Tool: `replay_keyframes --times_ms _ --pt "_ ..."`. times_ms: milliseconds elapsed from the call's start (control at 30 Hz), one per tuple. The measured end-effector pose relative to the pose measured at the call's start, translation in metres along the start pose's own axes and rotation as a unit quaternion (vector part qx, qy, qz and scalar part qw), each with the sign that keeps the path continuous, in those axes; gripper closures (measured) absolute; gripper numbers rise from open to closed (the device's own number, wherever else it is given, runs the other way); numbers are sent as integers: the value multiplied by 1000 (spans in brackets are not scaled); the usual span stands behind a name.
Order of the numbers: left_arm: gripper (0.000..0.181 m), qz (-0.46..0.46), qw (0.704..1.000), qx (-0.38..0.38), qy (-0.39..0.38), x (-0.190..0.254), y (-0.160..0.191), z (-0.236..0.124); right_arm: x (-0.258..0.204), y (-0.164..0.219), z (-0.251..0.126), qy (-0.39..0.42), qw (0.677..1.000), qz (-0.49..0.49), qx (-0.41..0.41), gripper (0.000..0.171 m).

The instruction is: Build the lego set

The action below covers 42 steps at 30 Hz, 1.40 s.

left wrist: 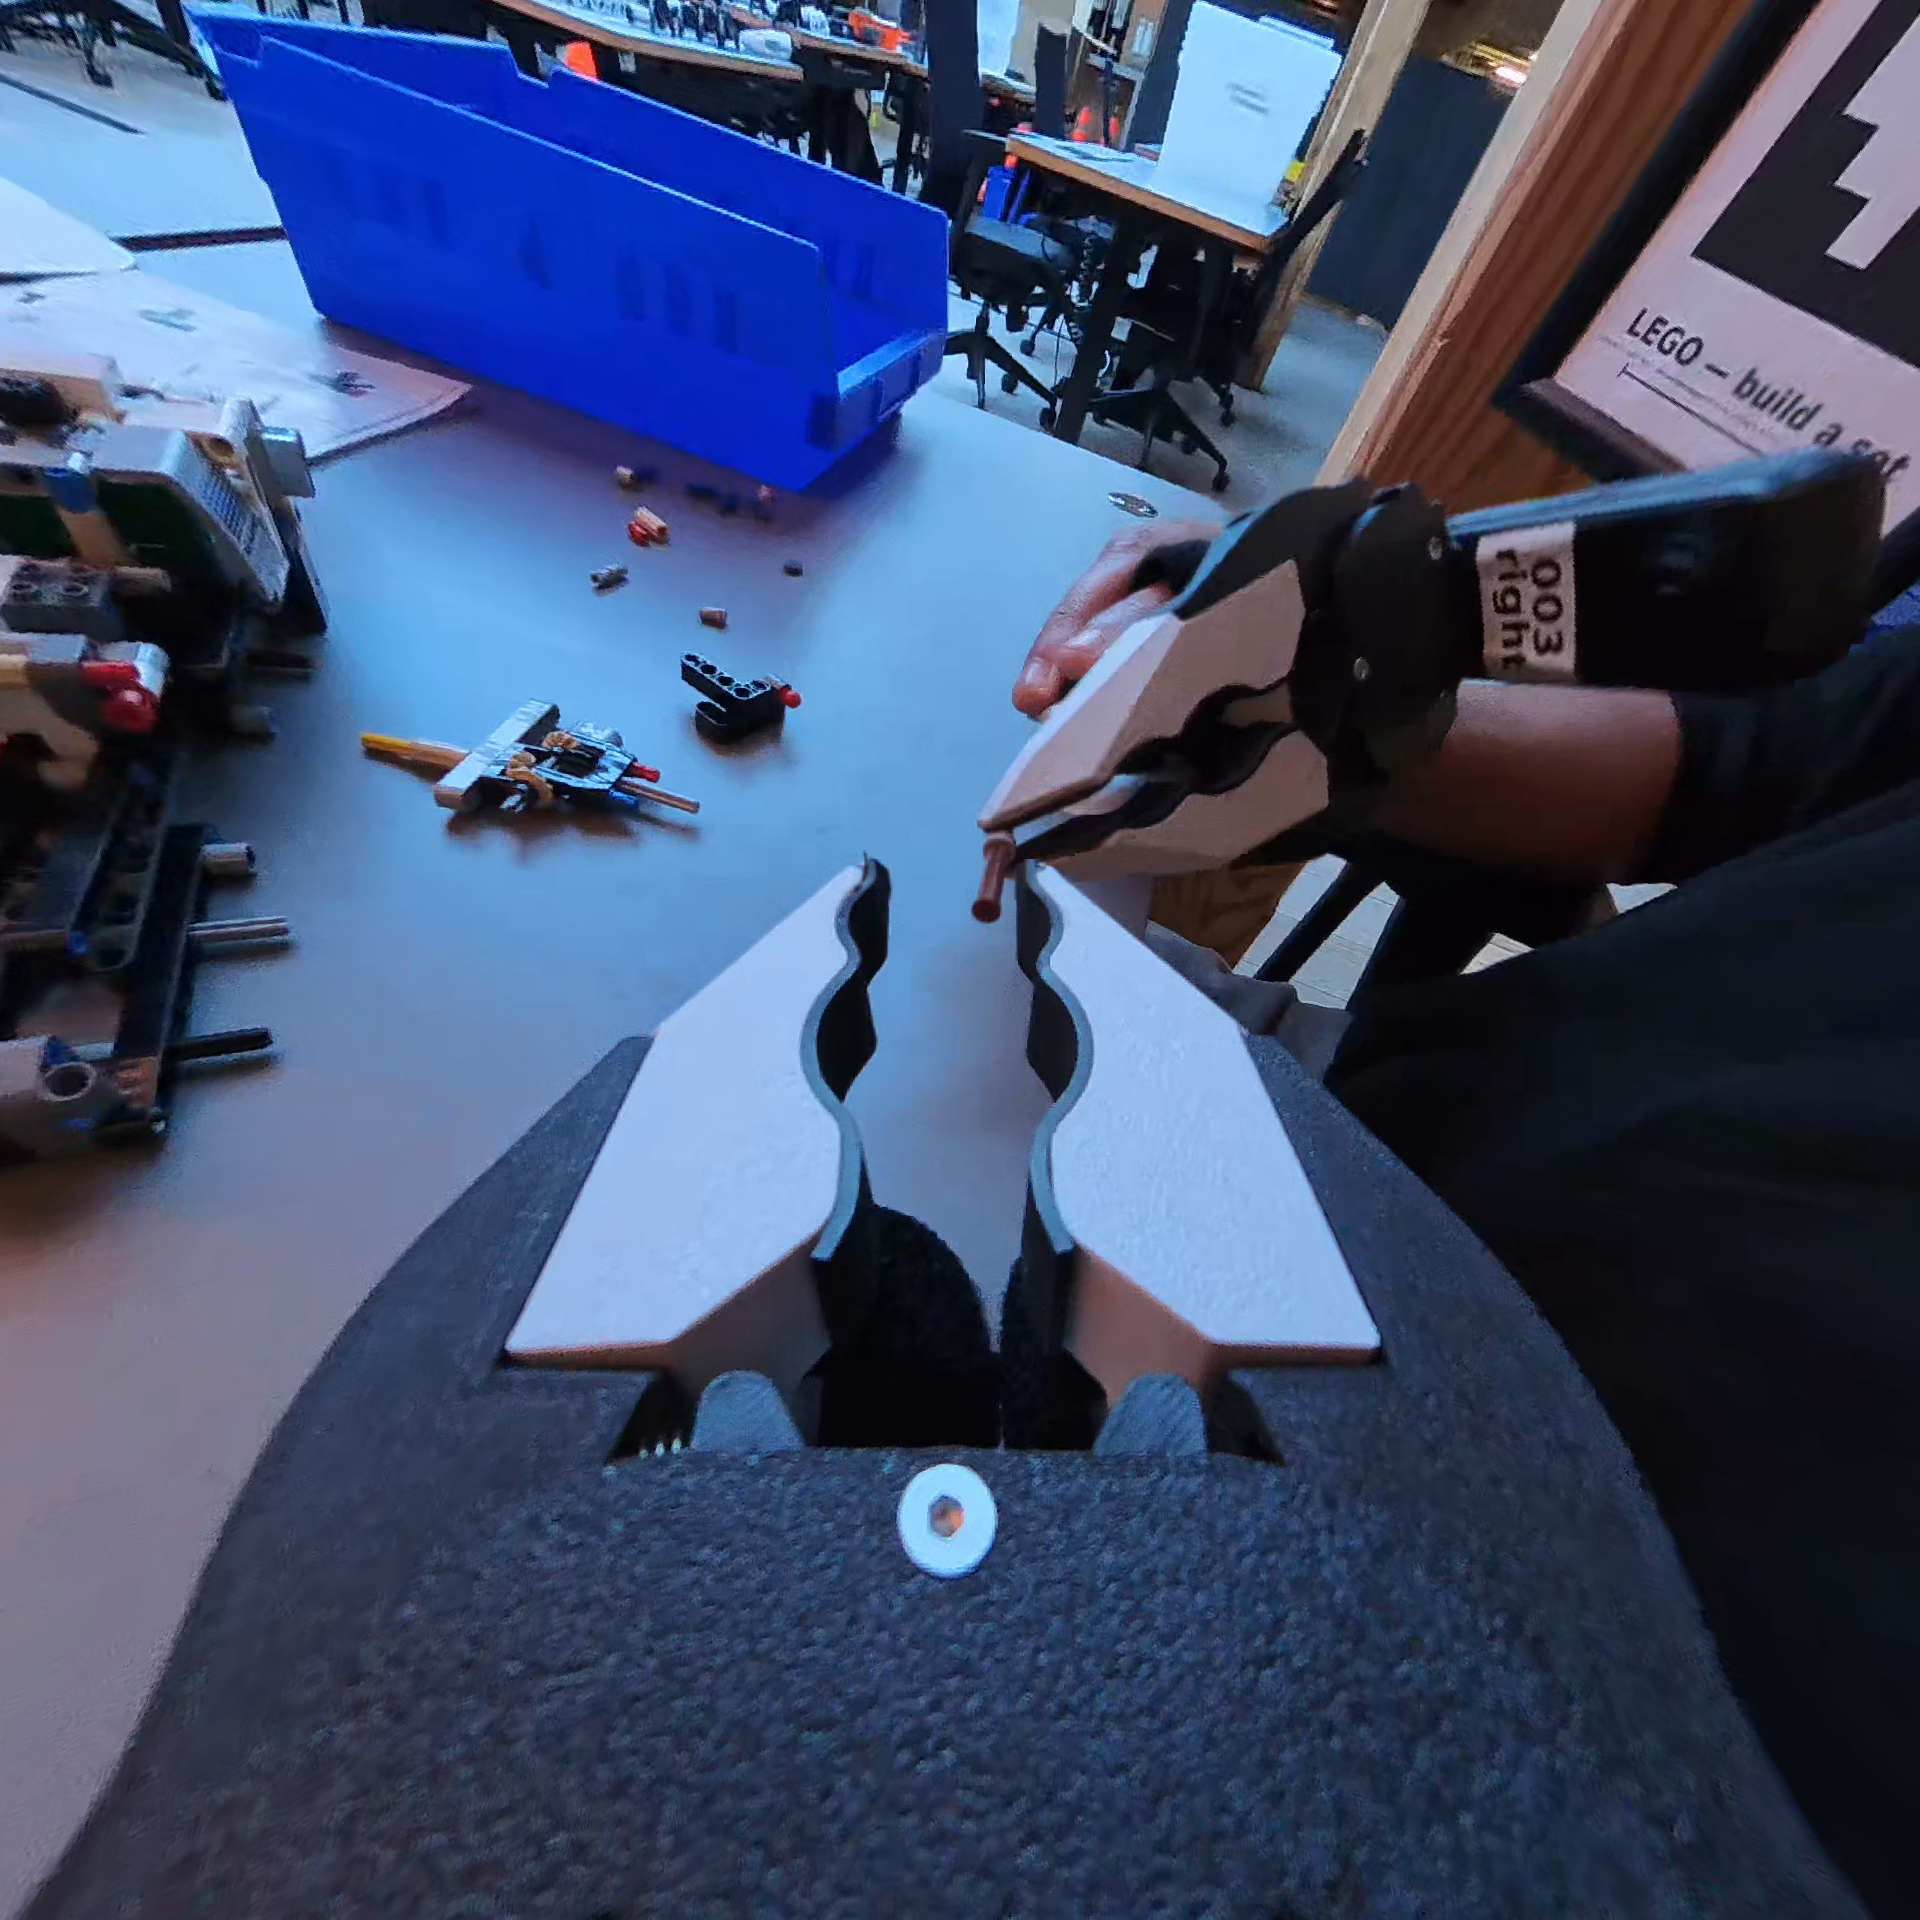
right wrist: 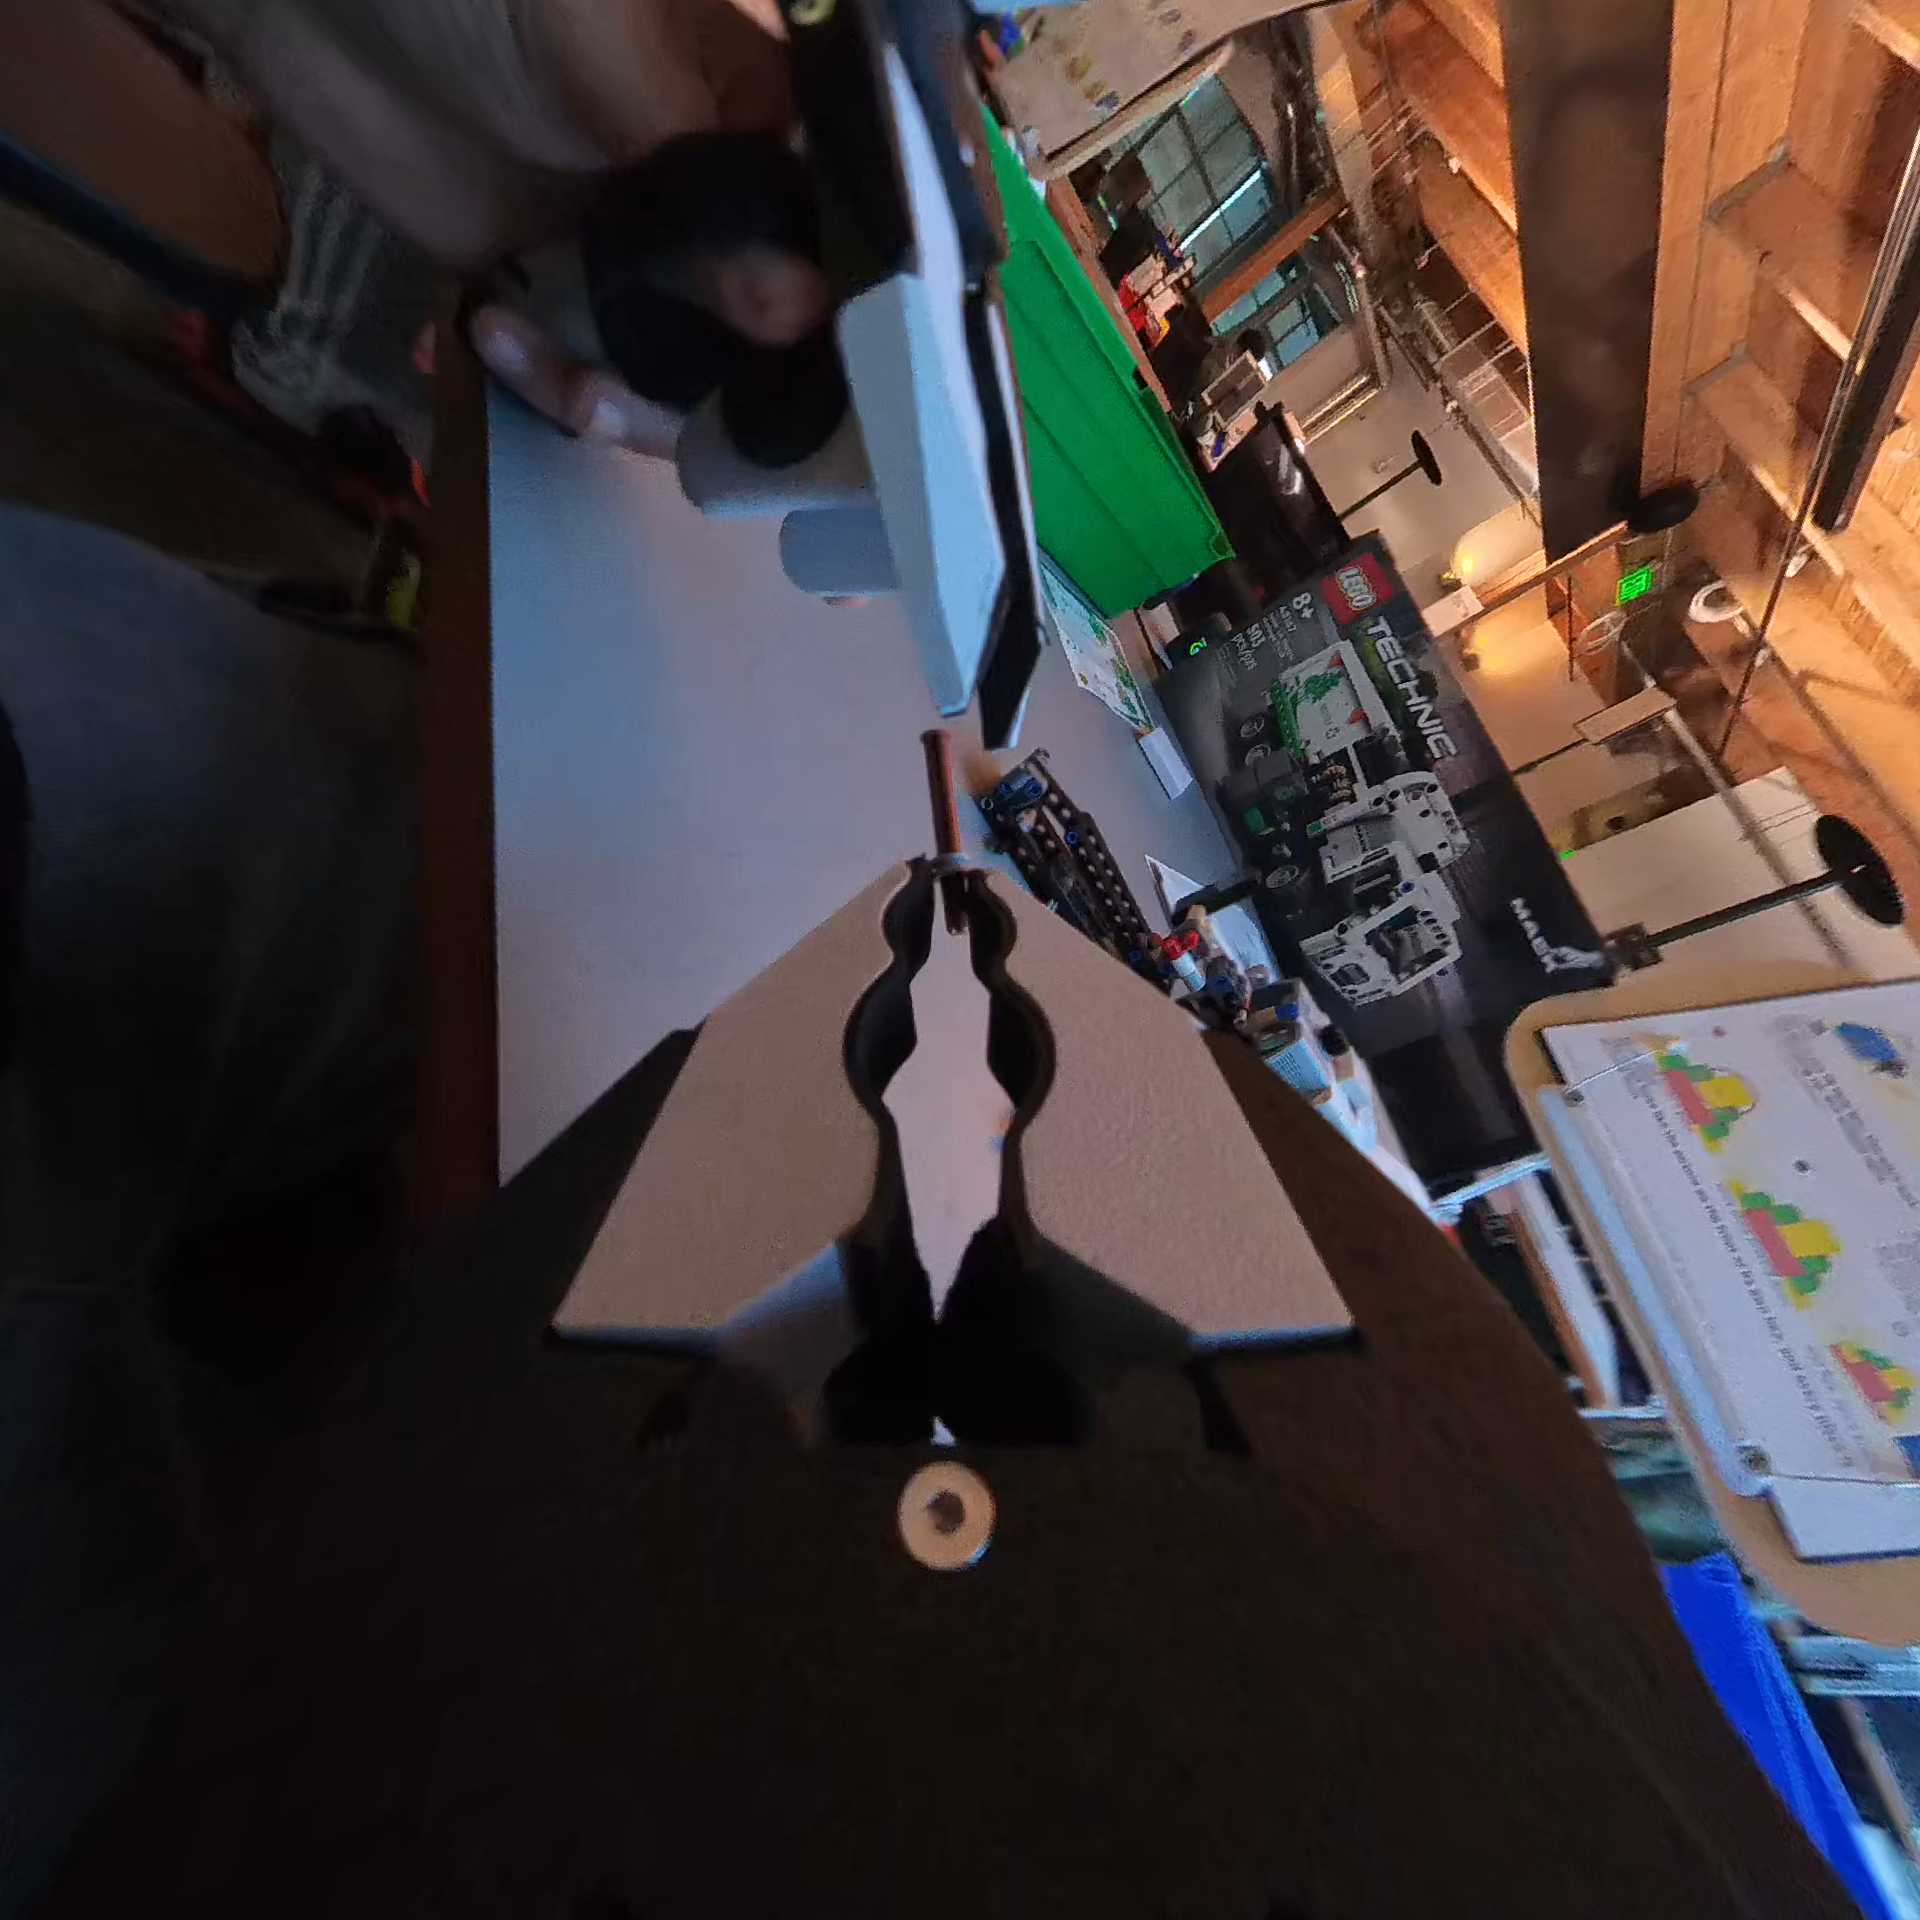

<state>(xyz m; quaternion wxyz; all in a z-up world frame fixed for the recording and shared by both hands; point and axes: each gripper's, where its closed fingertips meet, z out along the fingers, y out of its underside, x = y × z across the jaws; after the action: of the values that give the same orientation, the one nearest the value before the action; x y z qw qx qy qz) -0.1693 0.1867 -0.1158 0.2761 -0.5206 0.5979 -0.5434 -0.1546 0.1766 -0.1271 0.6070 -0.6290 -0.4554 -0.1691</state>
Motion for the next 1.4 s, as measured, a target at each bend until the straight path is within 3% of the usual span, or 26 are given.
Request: replay_keyframes --times_ms 133,267,433,767,1400 --pt "174 -5 1000 -6 12 3 2 0 -7 -2 2 18 998 -64 -5 165" --pt "171 13 999 -30 24 10 10 3 -6 -2 2 33 996 -83 -10 165" --pt "174 39 997 -64 15 12 20 7 -6 -5 -1 37 996 -83 0 165" --pt "179 40 998 -54 23 13 17 6 -9 -4 0 26 997 -69 4 165" --pt "179 73 994 -74 -26 3 20 19 -11 14 7 4 998 -31 -60 166"
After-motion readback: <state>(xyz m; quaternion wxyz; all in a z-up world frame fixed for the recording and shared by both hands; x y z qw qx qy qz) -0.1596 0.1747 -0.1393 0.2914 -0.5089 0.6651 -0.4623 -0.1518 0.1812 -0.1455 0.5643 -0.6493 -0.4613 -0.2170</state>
